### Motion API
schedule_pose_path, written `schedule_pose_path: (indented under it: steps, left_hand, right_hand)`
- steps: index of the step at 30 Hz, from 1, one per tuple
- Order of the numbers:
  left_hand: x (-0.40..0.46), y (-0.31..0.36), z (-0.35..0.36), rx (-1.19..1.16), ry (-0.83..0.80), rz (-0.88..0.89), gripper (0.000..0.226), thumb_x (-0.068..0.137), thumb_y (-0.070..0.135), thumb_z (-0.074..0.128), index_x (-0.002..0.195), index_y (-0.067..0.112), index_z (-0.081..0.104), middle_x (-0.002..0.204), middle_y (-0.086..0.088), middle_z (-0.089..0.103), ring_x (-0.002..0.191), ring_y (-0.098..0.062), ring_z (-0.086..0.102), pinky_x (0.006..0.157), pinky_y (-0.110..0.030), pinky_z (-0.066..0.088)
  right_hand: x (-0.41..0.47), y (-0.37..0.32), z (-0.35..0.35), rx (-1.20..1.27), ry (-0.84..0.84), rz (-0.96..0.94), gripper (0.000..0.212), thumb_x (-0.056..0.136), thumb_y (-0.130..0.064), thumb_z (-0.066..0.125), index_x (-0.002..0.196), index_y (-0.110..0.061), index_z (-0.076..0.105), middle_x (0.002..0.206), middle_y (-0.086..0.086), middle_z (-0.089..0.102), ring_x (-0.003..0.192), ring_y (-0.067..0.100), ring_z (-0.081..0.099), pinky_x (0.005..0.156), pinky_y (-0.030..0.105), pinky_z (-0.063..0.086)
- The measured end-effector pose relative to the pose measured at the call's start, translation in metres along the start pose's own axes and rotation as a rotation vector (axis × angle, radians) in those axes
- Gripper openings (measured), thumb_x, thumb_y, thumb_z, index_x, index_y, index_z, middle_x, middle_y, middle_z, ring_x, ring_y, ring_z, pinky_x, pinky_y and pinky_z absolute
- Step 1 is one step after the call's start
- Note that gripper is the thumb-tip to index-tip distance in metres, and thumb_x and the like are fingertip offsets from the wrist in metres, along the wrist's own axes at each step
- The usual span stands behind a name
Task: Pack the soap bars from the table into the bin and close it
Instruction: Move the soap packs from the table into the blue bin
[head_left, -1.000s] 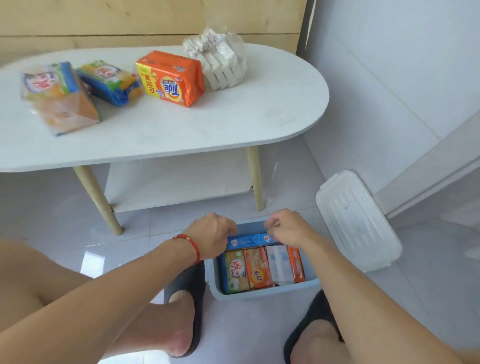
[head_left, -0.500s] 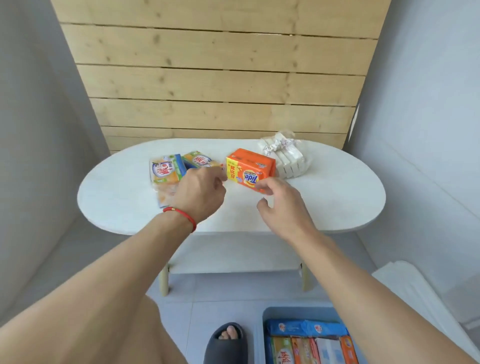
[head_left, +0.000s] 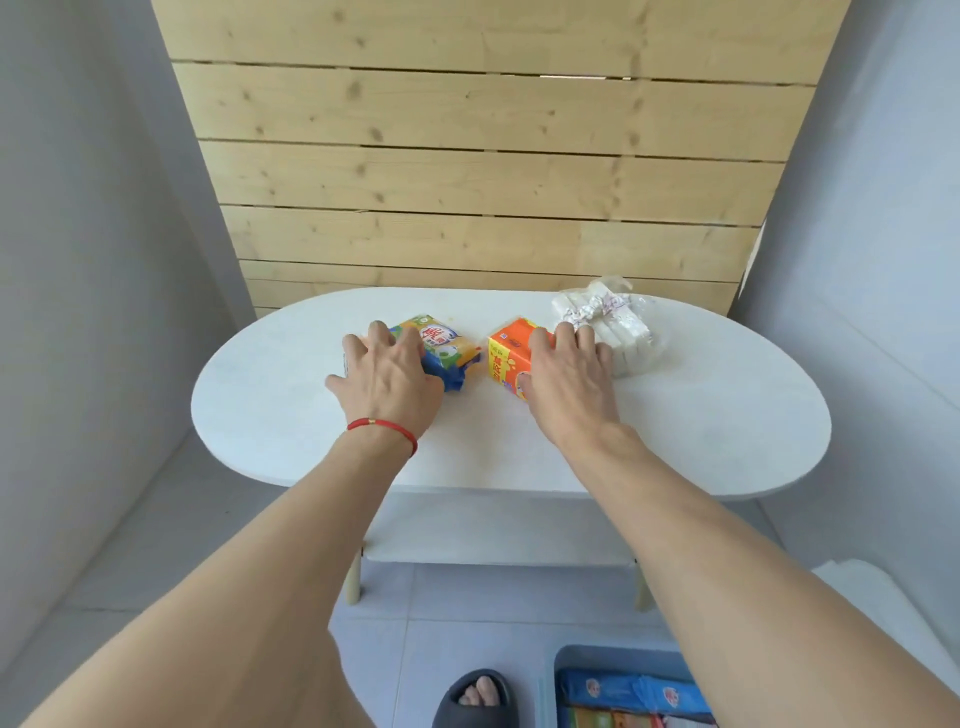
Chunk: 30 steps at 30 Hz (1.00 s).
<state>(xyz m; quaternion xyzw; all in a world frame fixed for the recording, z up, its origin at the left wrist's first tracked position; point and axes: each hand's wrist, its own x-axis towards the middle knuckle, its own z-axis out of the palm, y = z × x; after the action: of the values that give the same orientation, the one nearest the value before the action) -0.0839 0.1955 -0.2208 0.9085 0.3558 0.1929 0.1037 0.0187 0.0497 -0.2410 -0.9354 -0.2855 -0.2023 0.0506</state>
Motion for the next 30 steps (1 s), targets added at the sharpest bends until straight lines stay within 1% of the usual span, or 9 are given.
schedule_pose_path:
  steps: [5, 8, 12, 18, 20, 22, 25, 27, 30]
  left_hand:
    - [-0.015, 0.007, -0.009, -0.078, -0.117, -0.182, 0.055, 0.077, 0.036, 0.064, 0.121, 0.011, 0.041, 0.12, -0.02, 0.041, 0.116, -0.037, 0.037, 0.082, -0.041, 0.046]
    - [-0.028, 0.005, -0.018, -0.058, -0.27, -0.146, 0.066, 0.08, 0.033, 0.062, 0.135, 0.013, 0.031, 0.119, -0.024, 0.052, 0.109, -0.038, 0.05, 0.081, -0.038, 0.04]
    - [-0.083, 0.021, -0.027, -0.119, -0.232, -0.039, 0.066, 0.078, 0.047, 0.064, 0.132, 0.024, 0.032, 0.105, -0.013, 0.051, 0.099, -0.04, 0.057, 0.077, -0.037, 0.038]
    - [-0.205, 0.054, -0.001, -0.469, -0.082, 0.124, 0.068, 0.072, 0.045, 0.071, 0.127, 0.032, 0.033, 0.099, -0.002, 0.055, 0.081, -0.03, 0.059, 0.063, -0.031, 0.039]
    - [-0.242, 0.058, 0.018, -0.675, -0.186, 0.057, 0.067, 0.069, 0.044, 0.071, 0.123, 0.035, 0.033, 0.1, 0.004, 0.059, 0.078, -0.019, 0.061, 0.059, -0.03, 0.044]
    - [-0.271, 0.056, 0.045, -0.829, -0.387, -0.099, 0.064, 0.068, 0.04, 0.072, 0.118, 0.04, 0.031, 0.099, 0.007, 0.067, 0.08, -0.012, 0.066, 0.068, -0.034, 0.054]
    - [-0.304, 0.056, 0.096, -0.721, -0.628, -0.215, 0.063, 0.074, 0.034, 0.07, 0.123, 0.035, 0.031, 0.108, 0.0, 0.069, 0.088, -0.016, 0.067, 0.078, -0.032, 0.053]
    - [-0.317, 0.06, 0.125, -0.588, -0.691, -0.229, 0.06, 0.079, 0.038, 0.066, 0.127, 0.029, 0.031, 0.114, -0.006, 0.063, 0.09, -0.022, 0.06, 0.077, -0.03, 0.045]
    - [-0.328, 0.064, 0.156, -0.398, -0.701, -0.224, 0.057, 0.083, 0.044, 0.063, 0.128, 0.024, 0.033, 0.114, -0.013, 0.055, 0.095, -0.035, 0.064, 0.076, -0.034, 0.047]
  right_hand:
    - [-0.017, 0.013, -0.016, 0.157, -0.078, 0.042, 0.049, 0.089, -0.041, 0.066, 0.121, -0.006, 0.055, 0.124, 0.013, 0.045, 0.114, 0.033, 0.043, 0.097, 0.04, 0.043]
    - [-0.04, 0.028, -0.031, 0.253, -0.164, 0.098, 0.06, 0.084, -0.045, 0.07, 0.13, -0.011, 0.05, 0.13, 0.014, 0.044, 0.123, 0.035, 0.038, 0.101, 0.04, 0.042]
    - [-0.079, 0.054, -0.049, 0.48, -0.29, 0.222, 0.075, 0.078, -0.041, 0.074, 0.138, -0.015, 0.038, 0.123, 0.012, 0.061, 0.116, 0.036, 0.054, 0.093, 0.043, 0.048]
    - [-0.151, 0.105, -0.068, 0.661, -0.148, 0.315, 0.066, 0.058, -0.048, 0.075, 0.12, -0.03, 0.062, 0.101, -0.013, 0.07, 0.094, 0.01, 0.065, 0.078, 0.026, 0.051]
    - [-0.18, 0.13, -0.067, 0.747, -0.123, 0.372, 0.069, 0.056, -0.049, 0.079, 0.121, -0.036, 0.061, 0.102, -0.02, 0.069, 0.094, 0.0, 0.066, 0.08, 0.02, 0.05]
    - [-0.211, 0.15, -0.058, 0.876, -0.117, 0.479, 0.061, 0.057, -0.047, 0.083, 0.114, -0.041, 0.062, 0.102, -0.023, 0.072, 0.095, -0.006, 0.068, 0.081, 0.021, 0.054]
    - [-0.265, 0.169, -0.029, 1.008, -0.16, 0.725, 0.04, 0.062, -0.046, 0.084, 0.098, -0.043, 0.066, 0.095, -0.018, 0.077, 0.087, 0.002, 0.074, 0.075, 0.035, 0.064]
    - [-0.297, 0.171, 0.0, 0.984, -0.263, 0.883, 0.03, 0.065, -0.039, 0.084, 0.091, -0.03, 0.073, 0.084, -0.009, 0.079, 0.076, 0.01, 0.076, 0.071, 0.046, 0.064]
    - [-0.326, 0.156, 0.041, 0.826, -0.473, 1.009, 0.033, 0.063, -0.039, 0.084, 0.087, -0.017, 0.077, 0.074, -0.003, 0.077, 0.069, 0.016, 0.075, 0.067, 0.042, 0.063]
